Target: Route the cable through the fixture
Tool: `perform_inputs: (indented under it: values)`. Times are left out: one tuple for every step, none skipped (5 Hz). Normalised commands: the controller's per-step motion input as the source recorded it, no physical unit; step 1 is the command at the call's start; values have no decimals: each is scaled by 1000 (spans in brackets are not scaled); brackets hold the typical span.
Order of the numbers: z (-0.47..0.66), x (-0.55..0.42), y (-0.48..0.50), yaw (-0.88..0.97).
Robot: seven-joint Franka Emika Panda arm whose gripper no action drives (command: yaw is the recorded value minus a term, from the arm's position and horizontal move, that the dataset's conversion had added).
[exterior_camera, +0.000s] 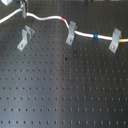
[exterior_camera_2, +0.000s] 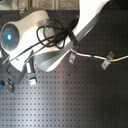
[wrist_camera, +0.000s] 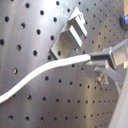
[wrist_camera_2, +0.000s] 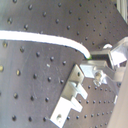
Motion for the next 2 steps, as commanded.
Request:
perform_inputs:
  values:
    - [-78,-1,59,611]
    - [-78,-34,31,691]
